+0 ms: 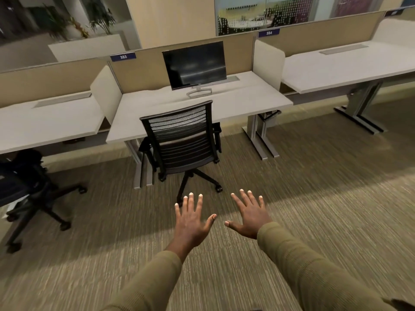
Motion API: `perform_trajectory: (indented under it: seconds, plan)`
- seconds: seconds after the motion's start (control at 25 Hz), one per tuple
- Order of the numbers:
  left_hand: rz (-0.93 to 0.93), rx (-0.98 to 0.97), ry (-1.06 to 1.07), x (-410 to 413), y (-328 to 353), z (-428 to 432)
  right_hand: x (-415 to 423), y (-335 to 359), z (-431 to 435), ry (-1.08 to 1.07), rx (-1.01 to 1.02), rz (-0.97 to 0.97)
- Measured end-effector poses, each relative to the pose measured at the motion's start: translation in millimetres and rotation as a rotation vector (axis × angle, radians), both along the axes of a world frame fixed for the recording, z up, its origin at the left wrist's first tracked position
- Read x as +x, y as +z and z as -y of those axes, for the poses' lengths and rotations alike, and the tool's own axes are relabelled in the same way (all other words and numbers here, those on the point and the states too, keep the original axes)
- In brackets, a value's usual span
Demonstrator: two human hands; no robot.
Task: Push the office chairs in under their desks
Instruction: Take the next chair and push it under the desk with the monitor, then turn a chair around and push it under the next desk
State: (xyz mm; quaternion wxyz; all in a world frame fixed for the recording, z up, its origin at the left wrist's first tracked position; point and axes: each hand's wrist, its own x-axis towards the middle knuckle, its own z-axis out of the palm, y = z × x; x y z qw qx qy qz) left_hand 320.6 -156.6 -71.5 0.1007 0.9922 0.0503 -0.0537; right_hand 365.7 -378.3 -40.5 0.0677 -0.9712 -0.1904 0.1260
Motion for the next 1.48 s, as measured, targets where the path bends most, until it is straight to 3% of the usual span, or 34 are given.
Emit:
perform_trajectory:
  seconds: [0.4, 0.96, 1.36, 1.48]
  plan:
    - [-0.07, -0.059, 0.002, -212, -22, 16, -219, -10, 5, 0.032, -0.059, -0.116]
    - [-0.123, -0.135, -0.052, -299, -25, 122, -325, 3, 75, 0.064, -0.126, -0.092]
    - [0.117, -0.292, -0.026, -368, 36, 298, -400, 79, 243, 0.105, -0.121, -0.02]
    - [0.219, -0.408, -0.027, -407, 53, 365, -445, 103, 302, 0.017, 0.031, -0.033]
